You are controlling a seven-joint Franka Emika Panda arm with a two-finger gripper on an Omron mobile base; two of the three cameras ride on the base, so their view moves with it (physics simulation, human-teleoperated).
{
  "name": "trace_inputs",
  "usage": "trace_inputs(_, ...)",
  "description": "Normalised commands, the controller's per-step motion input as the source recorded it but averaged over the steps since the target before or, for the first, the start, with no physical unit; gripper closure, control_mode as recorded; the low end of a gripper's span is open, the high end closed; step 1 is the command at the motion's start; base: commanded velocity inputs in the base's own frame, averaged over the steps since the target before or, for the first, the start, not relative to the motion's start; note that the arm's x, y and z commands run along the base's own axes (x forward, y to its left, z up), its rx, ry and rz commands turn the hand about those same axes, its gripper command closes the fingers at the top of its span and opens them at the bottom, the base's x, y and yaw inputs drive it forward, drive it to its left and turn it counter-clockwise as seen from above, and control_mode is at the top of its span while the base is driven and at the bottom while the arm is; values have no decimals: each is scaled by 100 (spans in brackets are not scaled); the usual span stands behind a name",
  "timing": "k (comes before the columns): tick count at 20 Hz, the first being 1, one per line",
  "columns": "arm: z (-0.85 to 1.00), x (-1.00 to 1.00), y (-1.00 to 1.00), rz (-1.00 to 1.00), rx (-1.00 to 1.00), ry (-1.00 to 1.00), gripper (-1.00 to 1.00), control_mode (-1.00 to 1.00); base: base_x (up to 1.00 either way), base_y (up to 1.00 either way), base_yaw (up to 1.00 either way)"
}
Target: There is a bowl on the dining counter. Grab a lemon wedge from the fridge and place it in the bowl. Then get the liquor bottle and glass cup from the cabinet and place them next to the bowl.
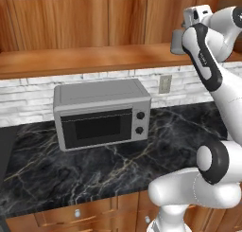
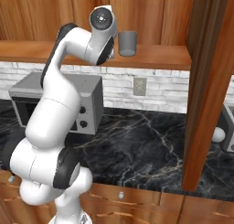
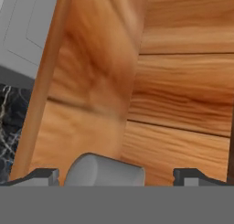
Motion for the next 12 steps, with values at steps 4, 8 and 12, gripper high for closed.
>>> trace_inputs(4,-1,26,-12,0,0,0,-100,-100,0,0,0)
trace_inputs(8,-5,27,-12,0,0,2,-100,-100,0,0,0)
trace_inputs(12,-9,23,-12,0,0,3,-100,-100,0,0,0)
